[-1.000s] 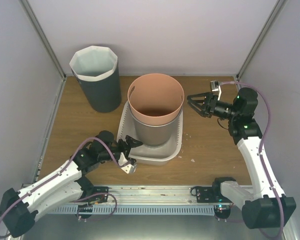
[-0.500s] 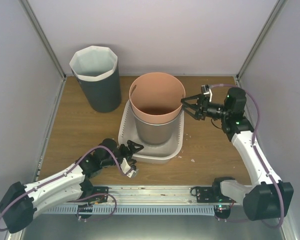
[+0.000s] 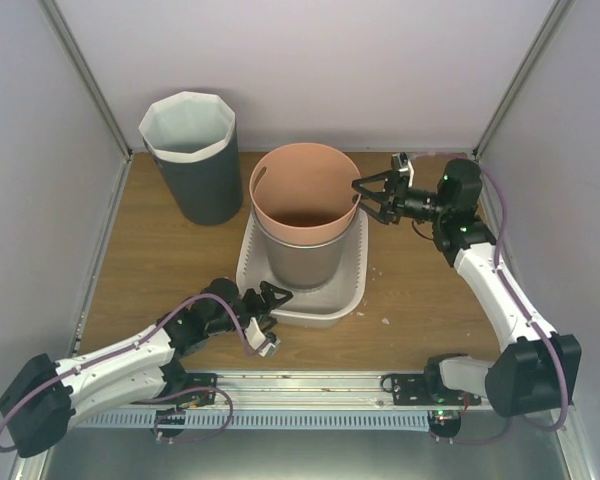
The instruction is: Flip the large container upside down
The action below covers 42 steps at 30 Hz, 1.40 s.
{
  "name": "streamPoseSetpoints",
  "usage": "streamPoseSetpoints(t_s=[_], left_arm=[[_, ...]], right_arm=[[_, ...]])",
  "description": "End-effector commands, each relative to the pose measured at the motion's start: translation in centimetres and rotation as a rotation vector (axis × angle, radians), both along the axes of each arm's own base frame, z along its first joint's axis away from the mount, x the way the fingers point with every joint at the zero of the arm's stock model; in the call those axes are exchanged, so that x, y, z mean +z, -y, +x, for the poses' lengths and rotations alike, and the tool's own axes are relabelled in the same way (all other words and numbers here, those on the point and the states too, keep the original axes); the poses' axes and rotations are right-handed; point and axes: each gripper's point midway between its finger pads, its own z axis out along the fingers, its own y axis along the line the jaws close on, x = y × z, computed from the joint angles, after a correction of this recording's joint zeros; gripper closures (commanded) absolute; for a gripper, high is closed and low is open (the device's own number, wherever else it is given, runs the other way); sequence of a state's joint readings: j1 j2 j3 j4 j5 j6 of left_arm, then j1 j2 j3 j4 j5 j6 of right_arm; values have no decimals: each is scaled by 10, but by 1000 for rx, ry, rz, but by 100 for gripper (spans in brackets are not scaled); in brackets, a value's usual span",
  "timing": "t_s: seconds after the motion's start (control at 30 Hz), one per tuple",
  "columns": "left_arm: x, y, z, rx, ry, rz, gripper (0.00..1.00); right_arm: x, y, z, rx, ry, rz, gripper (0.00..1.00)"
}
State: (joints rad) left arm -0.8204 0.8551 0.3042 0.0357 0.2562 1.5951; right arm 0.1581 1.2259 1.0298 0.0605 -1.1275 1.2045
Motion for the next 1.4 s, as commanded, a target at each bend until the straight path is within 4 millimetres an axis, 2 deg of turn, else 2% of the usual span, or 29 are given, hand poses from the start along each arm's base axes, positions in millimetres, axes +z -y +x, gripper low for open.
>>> streamPoseSetpoints(t_s=[0.0,0.17,0.3,0.43,0.53,0.8,0.93,1.07,1.17,1.27,1.37], left_arm=[[15,7,9,2,83,-34,1],[16,12,14,7,120,-32,1],[19,14,21,36,131,-15,1],[23,17,27,52,131,-9,1],[24,18,26,47,133,-15,1],[13,16,25,39,145,15,1],[10,16,29,50,149,29,1],[5,16,32,63,148,44,1],[0,16,34,71,137,56,1],[-13,16,38,94,130,98,1],[-19,19,53,167,112,124,1]], right_arm=[[18,-7,3,12,36,53,20],[20,-25,-1,48,-6,178,20],[45,-43,-7,102,3,292,20],[63,-58,-4,140,37,284,19],[75,-58,-3,123,74,293,23],[122,-55,-12,126,186,289,32],[145,-53,-20,140,248,302,33],[159,-52,-23,147,285,320,34],[179,-49,-29,161,334,351,40],[207,-48,-34,173,419,369,55],[232,-47,-38,182,489,371,73]])
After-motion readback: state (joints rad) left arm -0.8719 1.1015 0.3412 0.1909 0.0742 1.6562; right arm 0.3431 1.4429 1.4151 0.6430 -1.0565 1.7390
